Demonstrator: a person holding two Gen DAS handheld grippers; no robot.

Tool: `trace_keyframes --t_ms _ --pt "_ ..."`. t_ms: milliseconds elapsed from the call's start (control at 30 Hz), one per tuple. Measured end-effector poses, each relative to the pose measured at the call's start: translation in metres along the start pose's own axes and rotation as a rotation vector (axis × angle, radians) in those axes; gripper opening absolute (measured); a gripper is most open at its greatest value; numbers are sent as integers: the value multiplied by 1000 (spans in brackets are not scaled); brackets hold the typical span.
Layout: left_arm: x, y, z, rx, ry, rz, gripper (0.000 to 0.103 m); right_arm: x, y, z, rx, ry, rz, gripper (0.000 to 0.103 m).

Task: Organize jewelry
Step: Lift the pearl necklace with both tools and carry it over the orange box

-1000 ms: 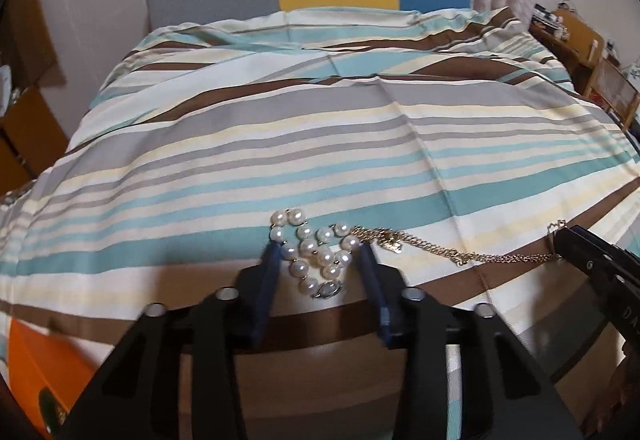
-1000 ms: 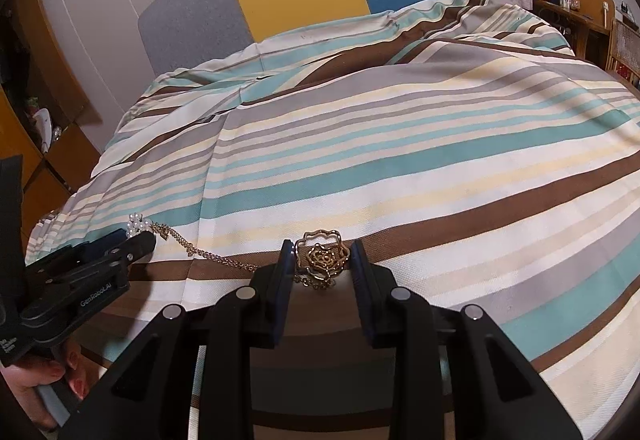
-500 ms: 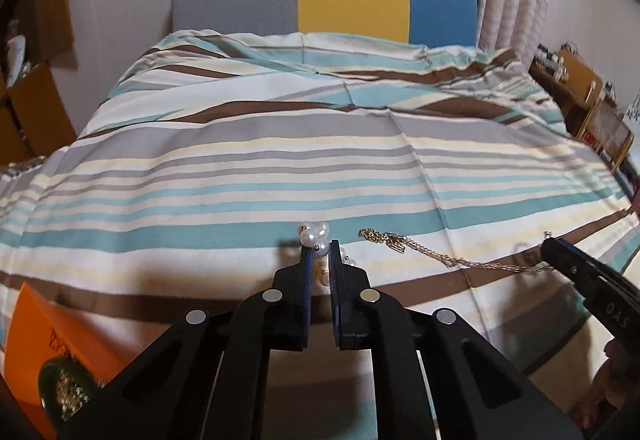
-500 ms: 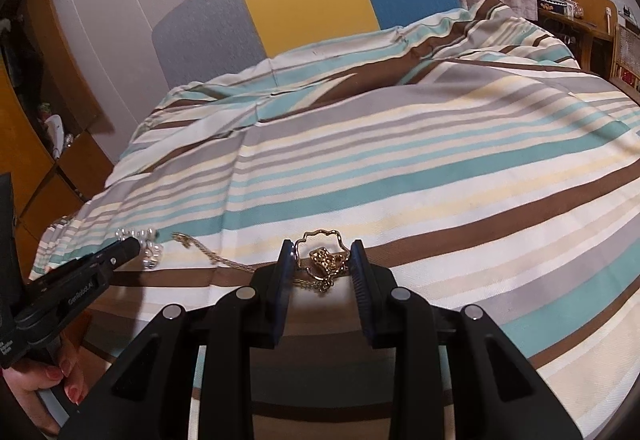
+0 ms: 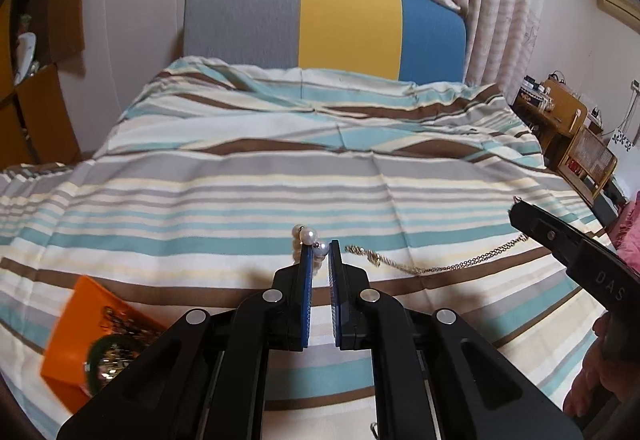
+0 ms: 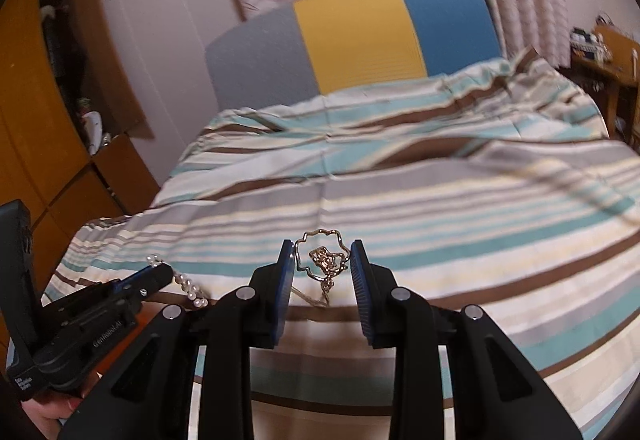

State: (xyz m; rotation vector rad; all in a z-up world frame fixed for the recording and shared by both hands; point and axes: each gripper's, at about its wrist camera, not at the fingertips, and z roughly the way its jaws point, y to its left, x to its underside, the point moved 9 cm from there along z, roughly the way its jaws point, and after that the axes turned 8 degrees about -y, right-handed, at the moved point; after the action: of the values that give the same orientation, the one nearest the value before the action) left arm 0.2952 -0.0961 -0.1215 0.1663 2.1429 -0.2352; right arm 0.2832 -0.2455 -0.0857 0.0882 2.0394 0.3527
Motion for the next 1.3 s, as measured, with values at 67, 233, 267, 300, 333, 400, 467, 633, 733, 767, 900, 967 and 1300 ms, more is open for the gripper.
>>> trace_keyframes --t_ms 67,233,267,300,333,400,467,633,733,767,900,967,1300 --pt "-5 2 -8 -7 -11 2 8 -7 12 -4 -15 -12 -16 27" --pt "-17 9 -31 -18 -42 13 8 -22 41 -12 -50 -36 -56 27" --pt "-19 11 -35 -19 -47 12 8 -24 44 -14 -56 -39 -62 27" --pt "-21 14 -41 -21 -51 12 8 -27 51 -16 -66 -43 -69 27" --pt "-23 17 -43 -21 -53 11 8 -30 59 -18 -77 -47 -74 27" --pt "-25 22 -51 -23 -62 5 8 -34 69 -21 -97 -52 -81 27" --pt "-28 27 -58 -26 -69 2 8 -39 81 -24 -114 -58 -95 27" --pt "-41 42 -79 -29 -100 -17 8 -54 118 -35 -180 -77 -119 27" --pt "-49 54 -92 -33 -117 -34 8 -63 138 -40 -227 -78 -121 27" --pt "-51 57 -95 -33 -122 -37 8 -65 146 -42 -240 -80 -126 27" --pt "-55 74 -109 -39 -134 -51 8 -77 174 -51 -270 -104 -175 27" --pt "-56 82 -114 -47 -135 -59 8 -85 189 -57 -292 -124 -186 27" --pt "-43 122 -122 -79 -118 -120 8 -115 264 -70 -395 -166 -247 28"
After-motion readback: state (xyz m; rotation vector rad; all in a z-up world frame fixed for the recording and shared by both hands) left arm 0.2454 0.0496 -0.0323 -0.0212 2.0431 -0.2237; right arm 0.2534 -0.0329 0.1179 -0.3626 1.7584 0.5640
